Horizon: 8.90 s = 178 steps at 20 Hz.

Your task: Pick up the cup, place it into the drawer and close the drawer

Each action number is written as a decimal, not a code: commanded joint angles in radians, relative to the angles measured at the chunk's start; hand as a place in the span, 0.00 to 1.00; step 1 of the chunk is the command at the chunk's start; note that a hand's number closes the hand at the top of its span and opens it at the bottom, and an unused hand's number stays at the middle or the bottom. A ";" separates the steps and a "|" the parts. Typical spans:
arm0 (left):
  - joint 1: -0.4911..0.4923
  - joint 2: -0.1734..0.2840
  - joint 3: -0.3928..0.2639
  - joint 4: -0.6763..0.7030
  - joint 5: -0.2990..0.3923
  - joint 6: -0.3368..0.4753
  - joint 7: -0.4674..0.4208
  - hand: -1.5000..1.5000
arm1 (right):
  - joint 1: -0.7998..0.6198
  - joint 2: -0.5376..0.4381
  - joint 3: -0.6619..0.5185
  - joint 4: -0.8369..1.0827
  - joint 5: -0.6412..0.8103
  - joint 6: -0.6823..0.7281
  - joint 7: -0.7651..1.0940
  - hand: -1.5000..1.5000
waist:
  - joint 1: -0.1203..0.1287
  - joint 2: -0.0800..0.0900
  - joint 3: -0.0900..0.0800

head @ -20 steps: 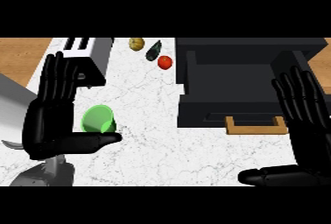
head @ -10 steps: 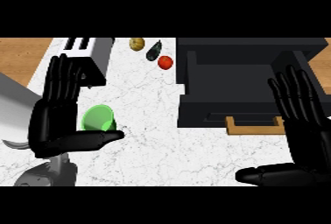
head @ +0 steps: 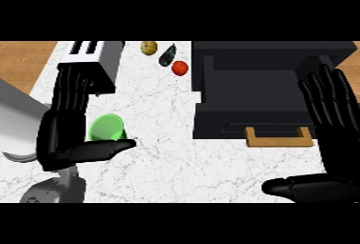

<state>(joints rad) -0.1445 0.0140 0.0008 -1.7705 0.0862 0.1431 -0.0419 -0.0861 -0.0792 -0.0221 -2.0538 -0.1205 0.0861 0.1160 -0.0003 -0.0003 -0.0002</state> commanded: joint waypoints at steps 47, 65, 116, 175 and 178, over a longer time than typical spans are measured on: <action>-0.094 0.118 0.230 0.970 0.084 -0.165 -0.608 0.00 | 0.001 0.010 -0.009 0.003 -0.002 0.033 0.004 0.00 | -0.002 0.000 0.000; -0.318 0.141 0.292 1.422 0.101 -0.249 -0.879 0.00 | 0.004 0.011 -0.025 -0.006 -0.024 0.038 0.017 0.00 | -0.009 0.003 -0.001; -0.107 0.059 0.068 0.500 0.209 -0.379 -0.529 1.00 | 0.047 0.022 -0.011 -0.058 -0.005 0.030 0.048 0.00 | 0.009 -0.004 0.001; -1.181 -0.014 -0.467 1.352 0.498 0.294 -0.318 1.00 | -0.035 -0.017 -0.047 0.086 -0.063 0.125 -0.033 0.00 | -0.100 0.025 0.002; -1.213 -0.014 -0.503 1.406 0.490 0.310 -0.275 1.00 | -0.036 -0.027 -0.055 0.062 -0.077 0.132 -0.025 0.00 | -0.117 0.029 0.003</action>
<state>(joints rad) -1.3186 0.0002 -0.4549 -0.4123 0.5641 0.4315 -0.3468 -0.1155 -0.1107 -0.0873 -2.0079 -0.1991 0.2075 0.1115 -0.0964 0.0218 0.0019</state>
